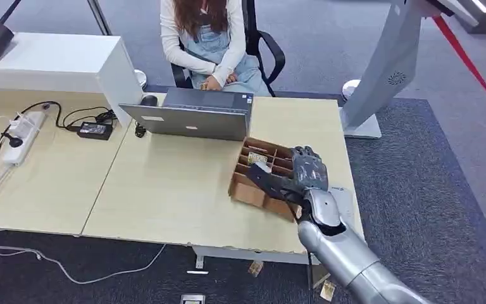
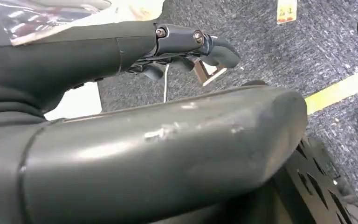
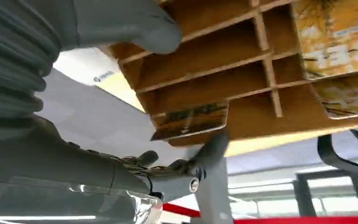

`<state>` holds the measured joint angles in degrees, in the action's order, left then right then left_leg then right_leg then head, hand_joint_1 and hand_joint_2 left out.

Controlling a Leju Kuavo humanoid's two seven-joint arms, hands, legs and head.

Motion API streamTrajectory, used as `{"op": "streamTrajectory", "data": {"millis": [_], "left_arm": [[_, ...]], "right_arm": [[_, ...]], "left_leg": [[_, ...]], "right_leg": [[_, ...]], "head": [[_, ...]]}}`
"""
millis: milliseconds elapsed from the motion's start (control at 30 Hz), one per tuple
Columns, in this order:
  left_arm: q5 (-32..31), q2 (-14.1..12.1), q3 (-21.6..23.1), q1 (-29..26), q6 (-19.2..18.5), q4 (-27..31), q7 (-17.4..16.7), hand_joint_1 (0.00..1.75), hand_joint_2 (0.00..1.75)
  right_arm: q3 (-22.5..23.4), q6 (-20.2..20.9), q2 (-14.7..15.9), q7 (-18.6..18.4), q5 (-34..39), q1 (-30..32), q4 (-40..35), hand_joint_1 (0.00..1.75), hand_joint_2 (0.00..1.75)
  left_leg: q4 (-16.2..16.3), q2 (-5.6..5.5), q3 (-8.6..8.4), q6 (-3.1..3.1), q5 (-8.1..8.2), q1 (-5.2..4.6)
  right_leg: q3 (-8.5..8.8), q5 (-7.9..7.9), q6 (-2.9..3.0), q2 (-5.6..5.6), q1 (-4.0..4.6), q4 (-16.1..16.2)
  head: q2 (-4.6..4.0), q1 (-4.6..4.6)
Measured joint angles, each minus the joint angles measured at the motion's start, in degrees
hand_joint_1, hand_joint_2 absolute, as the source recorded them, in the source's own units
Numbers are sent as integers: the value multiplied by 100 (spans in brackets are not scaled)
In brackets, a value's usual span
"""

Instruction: Pass the card to the sensor for recognition and then transmit it.

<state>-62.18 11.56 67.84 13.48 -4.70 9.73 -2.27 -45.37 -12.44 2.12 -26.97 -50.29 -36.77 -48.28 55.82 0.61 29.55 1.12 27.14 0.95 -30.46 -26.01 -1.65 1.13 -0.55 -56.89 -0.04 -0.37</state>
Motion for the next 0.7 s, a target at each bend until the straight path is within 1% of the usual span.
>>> {"op": "streamTrajectory", "data": {"millis": [100,367,433,700], "left_arm": [[0,2,0,0,-2,0,-7,0,0],[-2,2,0,1,-4,0,-20,0,0],[-7,2,0,1,-4,0,-22,0,0],[-13,2,2,3,-4,0,-22,0,0]], "right_arm": [[-2,77,118,-7,15,-26,-18,162,175],[-2,166,308,-20,70,-183,-42,161,175],[-2,184,335,-9,87,-204,-40,157,175],[-2,193,394,59,105,-236,-31,157,175]], "left_leg": [[0,-5,-3,-1,-1,2],[0,-4,-11,0,-2,5],[0,-4,-11,0,-2,5],[0,-5,-11,0,-1,5]], "right_leg": [[4,0,0,8,-5,1],[13,0,0,8,-4,1],[13,0,0,8,-4,1],[13,0,0,8,-4,1]], "head": [[0,0],[0,0],[0,0],[0,0]]}}
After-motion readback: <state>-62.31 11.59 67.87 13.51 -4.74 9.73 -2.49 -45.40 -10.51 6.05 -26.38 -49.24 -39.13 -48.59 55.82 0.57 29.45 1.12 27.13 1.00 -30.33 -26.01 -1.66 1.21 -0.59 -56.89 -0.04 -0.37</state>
